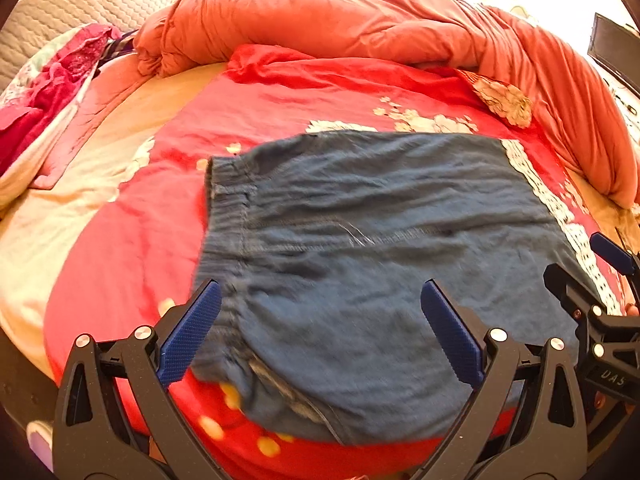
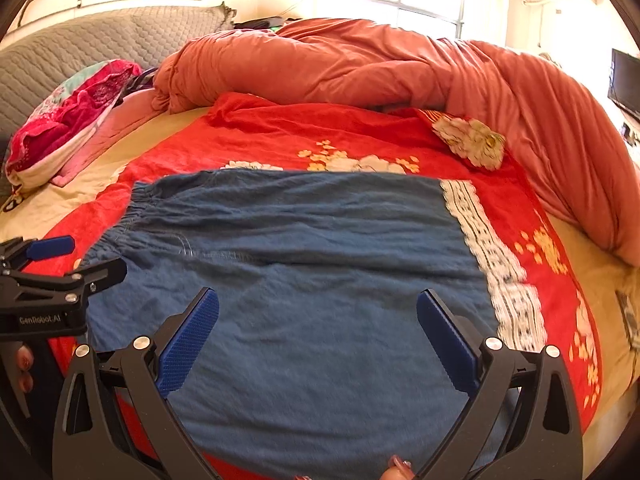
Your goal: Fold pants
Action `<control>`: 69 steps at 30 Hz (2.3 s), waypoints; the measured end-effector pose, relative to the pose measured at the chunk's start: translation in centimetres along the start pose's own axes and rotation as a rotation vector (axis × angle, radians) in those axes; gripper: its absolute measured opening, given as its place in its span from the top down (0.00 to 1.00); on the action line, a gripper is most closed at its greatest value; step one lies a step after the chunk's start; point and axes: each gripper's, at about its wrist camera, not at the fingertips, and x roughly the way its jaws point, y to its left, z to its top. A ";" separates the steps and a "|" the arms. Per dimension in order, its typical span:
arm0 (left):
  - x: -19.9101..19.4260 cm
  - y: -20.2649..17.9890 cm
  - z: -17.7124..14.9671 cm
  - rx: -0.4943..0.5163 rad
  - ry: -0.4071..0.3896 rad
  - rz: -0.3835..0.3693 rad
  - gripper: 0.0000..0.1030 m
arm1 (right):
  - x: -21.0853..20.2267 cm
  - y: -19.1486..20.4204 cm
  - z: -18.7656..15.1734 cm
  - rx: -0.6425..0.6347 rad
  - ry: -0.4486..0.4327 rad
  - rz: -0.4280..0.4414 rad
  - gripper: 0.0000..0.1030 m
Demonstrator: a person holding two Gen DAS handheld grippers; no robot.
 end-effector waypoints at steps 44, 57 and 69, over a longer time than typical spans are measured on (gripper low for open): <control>12.7 9.4 9.2 0.038 0.079 0.066 0.32 | 23.6 8.3 14.4 -0.378 0.209 0.273 0.04; 12.1 8.9 9.1 0.060 0.071 -0.049 0.72 | 25.0 11.9 13.8 -0.564 0.211 0.357 0.05; 11.3 8.8 9.1 0.075 0.054 -0.069 0.74 | 23.6 13.7 13.3 -0.608 0.190 0.568 0.90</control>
